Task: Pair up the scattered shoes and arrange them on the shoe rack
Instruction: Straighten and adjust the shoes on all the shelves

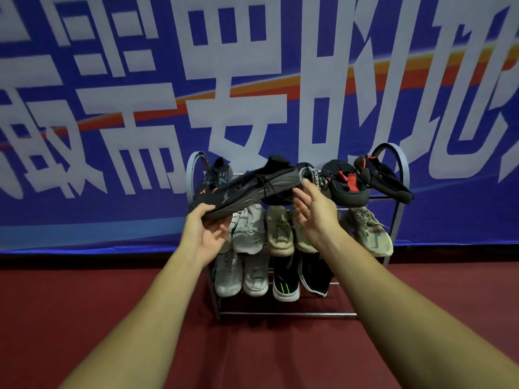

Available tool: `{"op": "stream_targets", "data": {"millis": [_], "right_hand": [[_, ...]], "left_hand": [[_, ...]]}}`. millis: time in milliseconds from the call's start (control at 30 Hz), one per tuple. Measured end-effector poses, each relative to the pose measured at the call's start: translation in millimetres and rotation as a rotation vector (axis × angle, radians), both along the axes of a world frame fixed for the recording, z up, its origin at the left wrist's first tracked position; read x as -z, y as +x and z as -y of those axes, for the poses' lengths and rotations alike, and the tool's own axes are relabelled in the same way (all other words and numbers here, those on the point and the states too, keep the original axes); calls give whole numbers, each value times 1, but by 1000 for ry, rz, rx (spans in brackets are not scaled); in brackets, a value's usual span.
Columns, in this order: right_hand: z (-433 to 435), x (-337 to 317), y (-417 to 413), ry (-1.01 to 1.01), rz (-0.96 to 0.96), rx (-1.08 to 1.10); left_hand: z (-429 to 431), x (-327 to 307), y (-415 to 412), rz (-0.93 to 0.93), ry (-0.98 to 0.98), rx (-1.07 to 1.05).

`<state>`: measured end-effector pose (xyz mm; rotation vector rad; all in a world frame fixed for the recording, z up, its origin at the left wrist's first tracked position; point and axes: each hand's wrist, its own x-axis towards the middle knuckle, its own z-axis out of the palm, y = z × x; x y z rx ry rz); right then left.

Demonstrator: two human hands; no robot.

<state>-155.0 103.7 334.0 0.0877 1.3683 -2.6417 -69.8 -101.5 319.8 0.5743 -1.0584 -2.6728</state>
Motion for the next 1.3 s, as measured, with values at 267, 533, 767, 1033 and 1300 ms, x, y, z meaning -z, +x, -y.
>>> {"op": "stream_targets", "data": {"millis": [267, 533, 767, 1033, 1300], "right_hand": [[38, 8, 16, 421, -270, -279], [58, 14, 15, 374, -287, -147], [61, 20, 0, 236, -229, -188], [75, 23, -1, 187, -220, -237], [88, 31, -12, 261, -119, -166]], "left_hand": [[-30, 2, -11, -96, -34, 34], [-31, 17, -10, -83, -232, 178], [-22, 25, -14, -56, -143, 120], [-7, 18, -29, -22, -195, 92], [-3, 28, -53, -2, -216, 61]]}}
